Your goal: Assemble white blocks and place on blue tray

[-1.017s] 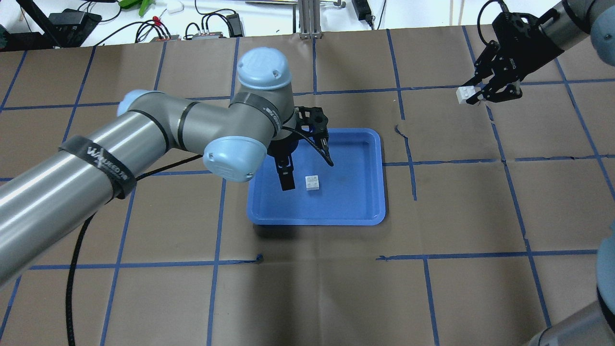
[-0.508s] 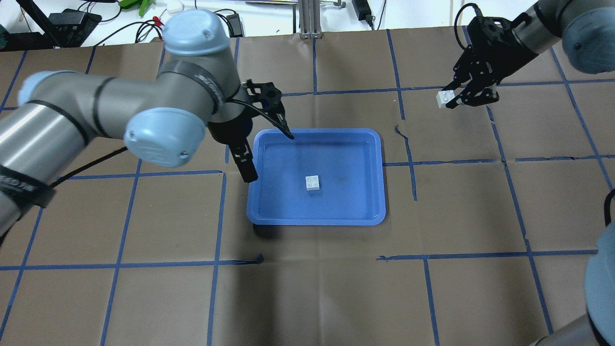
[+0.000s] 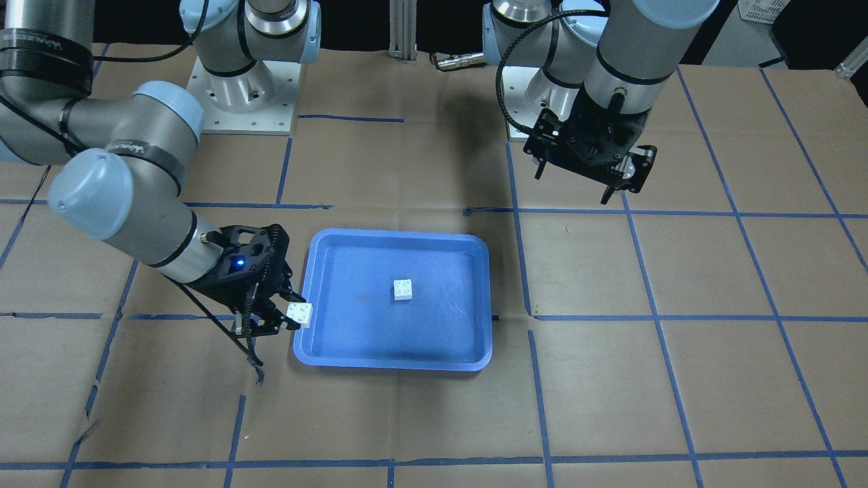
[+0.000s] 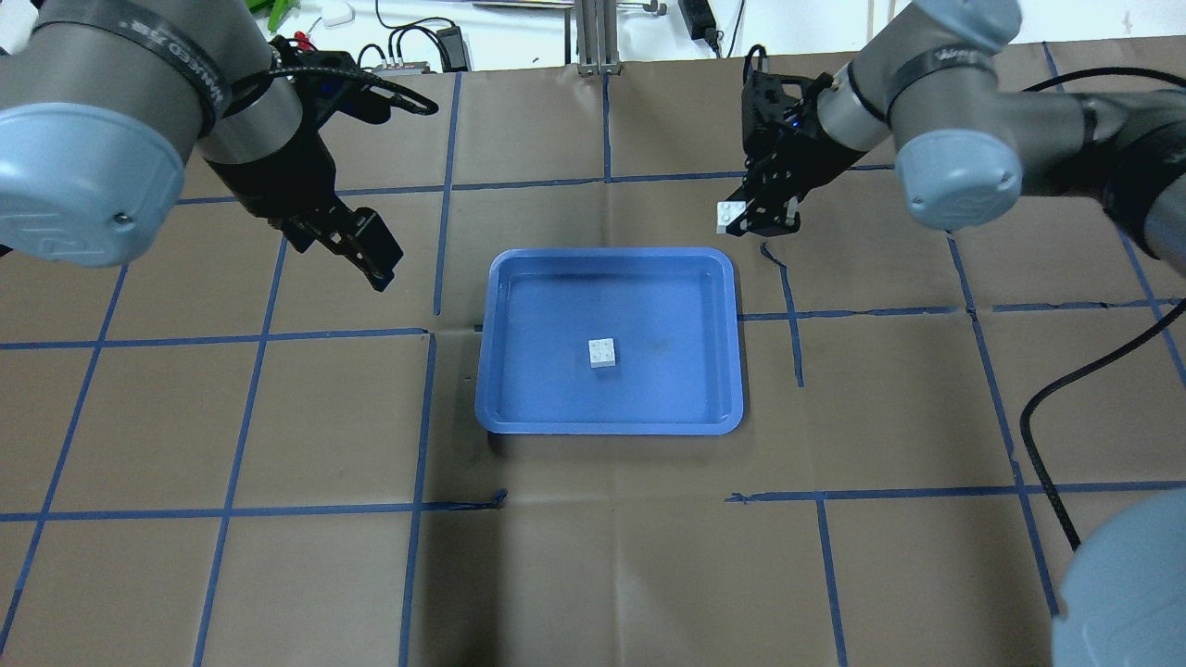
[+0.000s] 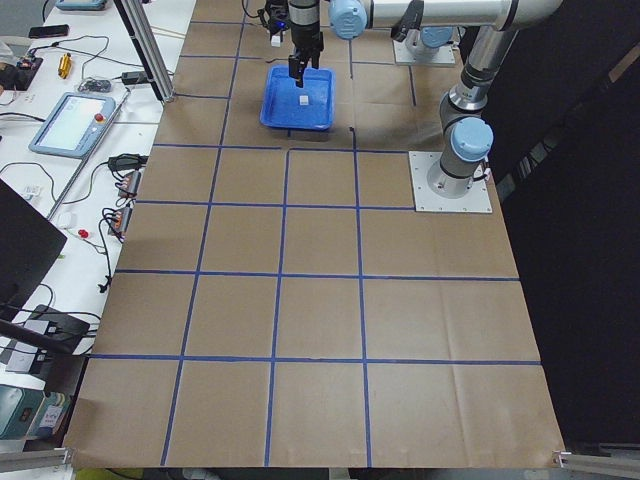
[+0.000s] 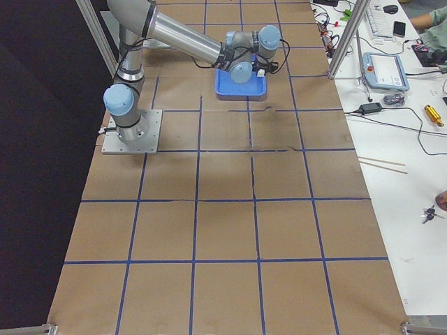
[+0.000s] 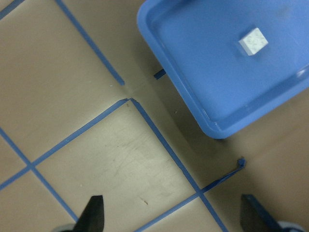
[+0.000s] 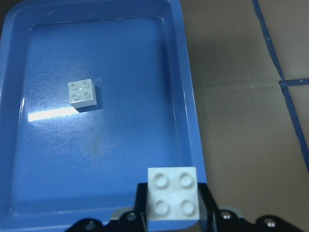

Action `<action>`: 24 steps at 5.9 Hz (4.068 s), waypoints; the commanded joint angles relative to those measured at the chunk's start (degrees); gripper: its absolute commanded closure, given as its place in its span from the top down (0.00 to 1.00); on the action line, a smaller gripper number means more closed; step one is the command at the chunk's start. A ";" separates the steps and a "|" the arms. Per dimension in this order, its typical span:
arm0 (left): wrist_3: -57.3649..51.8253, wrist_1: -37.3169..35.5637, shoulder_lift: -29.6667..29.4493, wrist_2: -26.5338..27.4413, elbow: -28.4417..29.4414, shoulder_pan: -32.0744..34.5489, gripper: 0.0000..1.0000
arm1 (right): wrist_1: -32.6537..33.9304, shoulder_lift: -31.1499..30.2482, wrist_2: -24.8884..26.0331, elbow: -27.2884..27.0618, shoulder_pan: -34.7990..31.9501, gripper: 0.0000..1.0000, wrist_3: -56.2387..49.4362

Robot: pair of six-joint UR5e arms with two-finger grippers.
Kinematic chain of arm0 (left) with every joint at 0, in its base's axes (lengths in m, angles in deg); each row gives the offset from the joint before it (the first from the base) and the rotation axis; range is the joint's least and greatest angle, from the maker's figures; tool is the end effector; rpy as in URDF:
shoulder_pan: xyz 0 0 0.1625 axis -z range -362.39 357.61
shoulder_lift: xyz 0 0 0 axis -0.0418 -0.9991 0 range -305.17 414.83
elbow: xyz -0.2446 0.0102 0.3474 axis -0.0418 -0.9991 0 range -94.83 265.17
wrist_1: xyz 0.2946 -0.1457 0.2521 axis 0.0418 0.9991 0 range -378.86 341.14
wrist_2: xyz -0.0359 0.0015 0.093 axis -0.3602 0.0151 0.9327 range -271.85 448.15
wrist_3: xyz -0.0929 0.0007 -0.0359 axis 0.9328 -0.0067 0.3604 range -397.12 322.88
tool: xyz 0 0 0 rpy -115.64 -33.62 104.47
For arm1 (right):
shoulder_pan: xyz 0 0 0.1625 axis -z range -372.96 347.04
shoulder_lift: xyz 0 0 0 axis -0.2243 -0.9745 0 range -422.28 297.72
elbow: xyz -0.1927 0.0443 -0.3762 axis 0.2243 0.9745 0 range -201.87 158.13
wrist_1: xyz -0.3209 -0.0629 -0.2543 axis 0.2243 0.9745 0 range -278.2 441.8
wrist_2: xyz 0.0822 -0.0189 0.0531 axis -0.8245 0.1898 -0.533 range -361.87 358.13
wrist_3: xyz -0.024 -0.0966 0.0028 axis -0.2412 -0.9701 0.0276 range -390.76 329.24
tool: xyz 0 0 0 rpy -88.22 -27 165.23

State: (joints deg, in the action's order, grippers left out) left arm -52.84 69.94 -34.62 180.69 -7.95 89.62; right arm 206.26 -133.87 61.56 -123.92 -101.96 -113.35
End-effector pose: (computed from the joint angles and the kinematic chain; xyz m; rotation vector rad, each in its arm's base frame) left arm -0.1459 -0.4801 0.4680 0.4785 3.0630 0.0452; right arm 0.1677 -0.5809 0.2850 -1.8445 2.1022 -0.5129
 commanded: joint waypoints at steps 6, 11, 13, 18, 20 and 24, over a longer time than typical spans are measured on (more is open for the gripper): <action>11.67 -0.73 2.27 0.19 0.66 0.80 0.99 | 32.92 3.11 -5.50 -18.53 -5.40 0.24 3.76; 11.85 -0.73 2.09 0.27 0.75 0.71 0.99 | 34.70 6.37 -7.00 -19.76 -6.62 0.24 5.91; 11.93 -0.73 2.01 0.19 0.84 0.62 0.99 | 34.97 6.55 -6.92 -19.76 -7.51 0.24 6.64; 12.37 -0.82 1.83 -2.01 1.10 0.53 0.99 | 34.88 6.72 -6.65 -19.68 -7.60 0.24 11.47; 12.02 -0.82 2.00 -1.84 1.01 0.44 0.99 | 37.32 7.94 -6.74 -19.59 -7.60 0.24 10.17; 11.76 -0.82 2.01 -1.84 1.01 0.44 0.99 | 38.04 8.66 -6.74 -19.50 -8.30 0.24 10.42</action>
State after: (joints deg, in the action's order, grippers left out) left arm -41.00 69.12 -32.62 178.84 -6.94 90.02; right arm 244.27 -125.18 54.83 -143.44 -109.94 -103.11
